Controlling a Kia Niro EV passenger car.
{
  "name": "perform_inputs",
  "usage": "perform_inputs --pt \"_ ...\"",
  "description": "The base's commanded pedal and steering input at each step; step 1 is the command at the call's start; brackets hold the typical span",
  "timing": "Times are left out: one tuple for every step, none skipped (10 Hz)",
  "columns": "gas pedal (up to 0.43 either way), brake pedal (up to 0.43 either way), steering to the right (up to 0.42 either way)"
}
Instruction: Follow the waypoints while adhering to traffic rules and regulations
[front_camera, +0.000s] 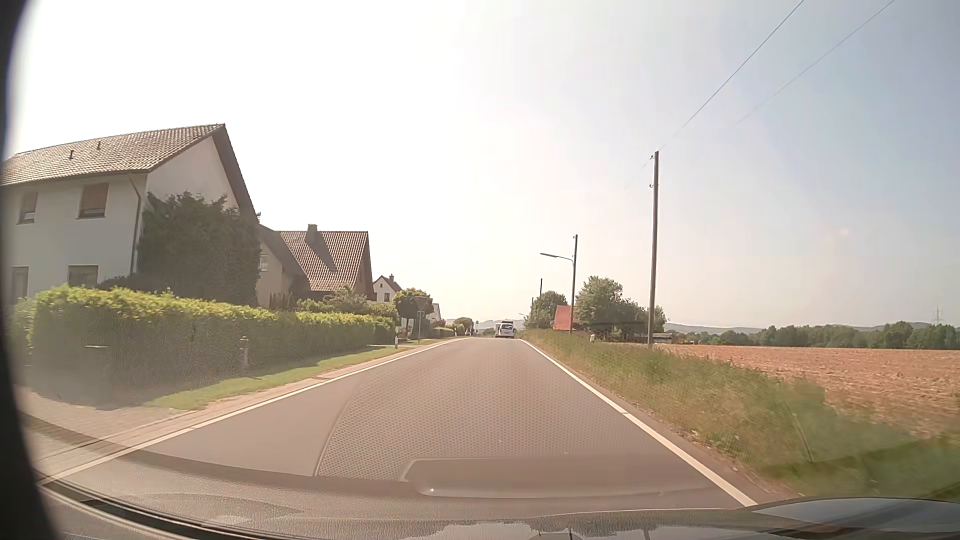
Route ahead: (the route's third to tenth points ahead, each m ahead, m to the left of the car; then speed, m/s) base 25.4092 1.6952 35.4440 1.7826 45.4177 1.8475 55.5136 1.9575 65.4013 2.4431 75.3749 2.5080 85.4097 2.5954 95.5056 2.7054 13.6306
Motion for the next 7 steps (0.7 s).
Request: perform_inputs --pt "0.280 0.000 0.007" --pt "0.280 0.000 0.000" --pt "0.248 0.000 -0.004" --pt "0.240 0.000 -0.004" --pt "0.240 0.000 -0.004" --pt "0.240 0.000 -0.004" --pt "0.228 0.000 -0.003"
